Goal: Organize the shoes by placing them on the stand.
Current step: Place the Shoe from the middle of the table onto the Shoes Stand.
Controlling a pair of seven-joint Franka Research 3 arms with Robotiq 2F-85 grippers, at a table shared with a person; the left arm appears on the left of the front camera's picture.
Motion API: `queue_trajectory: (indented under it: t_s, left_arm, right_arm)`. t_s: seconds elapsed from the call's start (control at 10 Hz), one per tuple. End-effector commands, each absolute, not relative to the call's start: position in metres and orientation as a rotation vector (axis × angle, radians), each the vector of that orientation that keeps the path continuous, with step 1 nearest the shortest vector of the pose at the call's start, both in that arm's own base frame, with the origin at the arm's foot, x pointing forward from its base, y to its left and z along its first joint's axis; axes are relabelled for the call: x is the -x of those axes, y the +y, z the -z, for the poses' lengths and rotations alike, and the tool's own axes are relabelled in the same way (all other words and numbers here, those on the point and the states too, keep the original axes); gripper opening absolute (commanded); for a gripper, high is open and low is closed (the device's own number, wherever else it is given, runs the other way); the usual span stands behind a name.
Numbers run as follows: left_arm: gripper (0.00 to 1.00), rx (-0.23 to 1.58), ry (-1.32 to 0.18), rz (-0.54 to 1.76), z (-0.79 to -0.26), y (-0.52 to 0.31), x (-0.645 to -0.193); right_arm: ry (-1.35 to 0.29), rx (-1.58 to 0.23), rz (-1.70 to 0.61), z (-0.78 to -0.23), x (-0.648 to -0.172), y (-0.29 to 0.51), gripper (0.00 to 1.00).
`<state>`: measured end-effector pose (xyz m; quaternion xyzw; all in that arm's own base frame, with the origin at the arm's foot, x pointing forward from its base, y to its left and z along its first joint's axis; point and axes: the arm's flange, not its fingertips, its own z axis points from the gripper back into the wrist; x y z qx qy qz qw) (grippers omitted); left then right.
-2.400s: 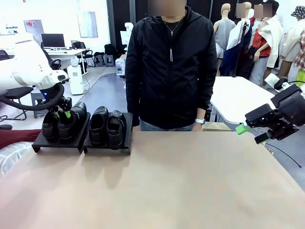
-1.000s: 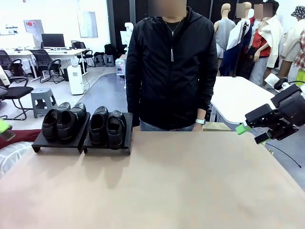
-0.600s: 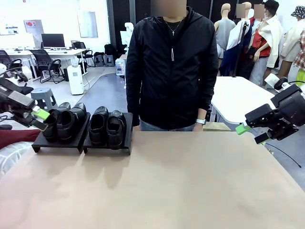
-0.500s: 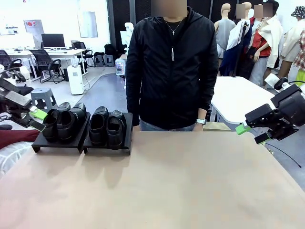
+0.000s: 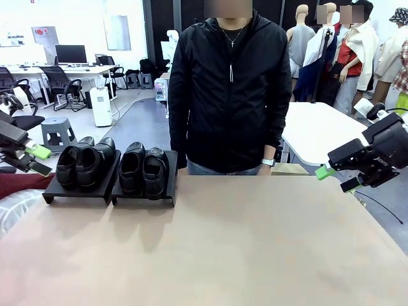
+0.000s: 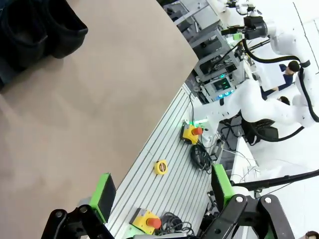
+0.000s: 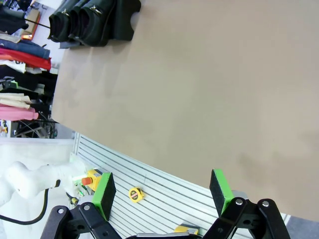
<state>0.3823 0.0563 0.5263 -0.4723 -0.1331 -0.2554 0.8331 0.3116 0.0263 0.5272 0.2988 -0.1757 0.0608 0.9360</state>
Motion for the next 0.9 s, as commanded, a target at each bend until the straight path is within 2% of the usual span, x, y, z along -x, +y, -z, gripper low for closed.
queue_trajectory:
  t_s: [0.0,0.8]
  left_arm:
    - [1.0,1.012,-0.298,0.558,-0.5267,0.0564,-0.3821]
    - [1.0,1.012,-0.298,0.558,-0.5267,0.0564,-0.3821]
  right_arm:
    - [-0.368,-0.642,-0.14,-0.529,-0.3138,0.0257,1.0]
    - [-0.368,-0.642,-0.14,-0.529,-0.3138,0.0257,1.0]
